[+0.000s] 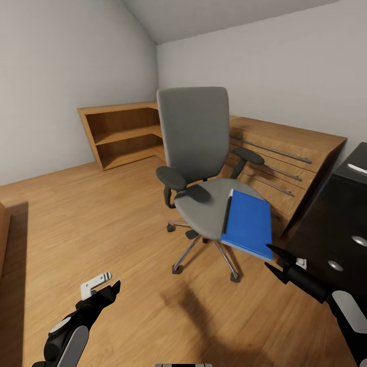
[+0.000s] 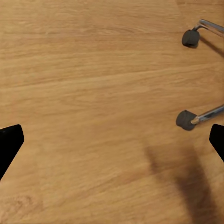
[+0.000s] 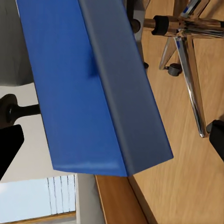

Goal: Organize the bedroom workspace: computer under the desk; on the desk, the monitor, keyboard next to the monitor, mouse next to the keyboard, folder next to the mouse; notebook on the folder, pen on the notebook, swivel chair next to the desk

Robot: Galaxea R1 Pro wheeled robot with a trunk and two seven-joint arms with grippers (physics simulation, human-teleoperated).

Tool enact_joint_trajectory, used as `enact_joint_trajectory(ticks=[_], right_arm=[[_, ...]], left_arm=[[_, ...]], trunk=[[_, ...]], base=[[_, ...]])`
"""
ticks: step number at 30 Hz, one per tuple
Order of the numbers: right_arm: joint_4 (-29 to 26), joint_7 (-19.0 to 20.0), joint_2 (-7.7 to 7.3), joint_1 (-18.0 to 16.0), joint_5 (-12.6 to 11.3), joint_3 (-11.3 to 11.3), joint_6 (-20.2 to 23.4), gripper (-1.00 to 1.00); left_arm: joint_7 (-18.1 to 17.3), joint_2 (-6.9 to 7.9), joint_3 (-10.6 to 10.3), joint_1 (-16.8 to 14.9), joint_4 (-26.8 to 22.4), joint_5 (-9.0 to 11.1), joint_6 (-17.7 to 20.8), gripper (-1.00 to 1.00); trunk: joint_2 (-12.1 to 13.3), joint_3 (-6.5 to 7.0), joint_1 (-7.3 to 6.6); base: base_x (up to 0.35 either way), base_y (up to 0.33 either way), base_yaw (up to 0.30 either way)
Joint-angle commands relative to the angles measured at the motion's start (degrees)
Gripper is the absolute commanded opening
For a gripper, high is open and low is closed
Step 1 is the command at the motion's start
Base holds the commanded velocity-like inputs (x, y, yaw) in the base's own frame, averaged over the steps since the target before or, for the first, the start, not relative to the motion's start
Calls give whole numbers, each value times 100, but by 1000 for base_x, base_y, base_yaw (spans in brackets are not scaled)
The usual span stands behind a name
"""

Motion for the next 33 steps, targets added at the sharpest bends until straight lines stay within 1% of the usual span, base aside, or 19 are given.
enact_joint_trajectory(ticks=[1, 11, 33], right_arm=[[3, 22, 1, -4, 17, -13, 32, 100], [5, 22, 1, -5, 17, -13, 32, 100], [5, 22, 1, -5, 13, -13, 32, 100]], left_arm=[[58, 6, -13, -3, -8, 60, 6, 100], [56, 10, -13, -3, -7, 67, 11, 100], [56, 10, -13, -3, -7, 68, 14, 100]], trunk=[[-2, -5, -1], [-2, -5, -1], [-2, -5, -1]], base=[[60, 37, 0], [116, 88, 0], [6, 5, 0]])
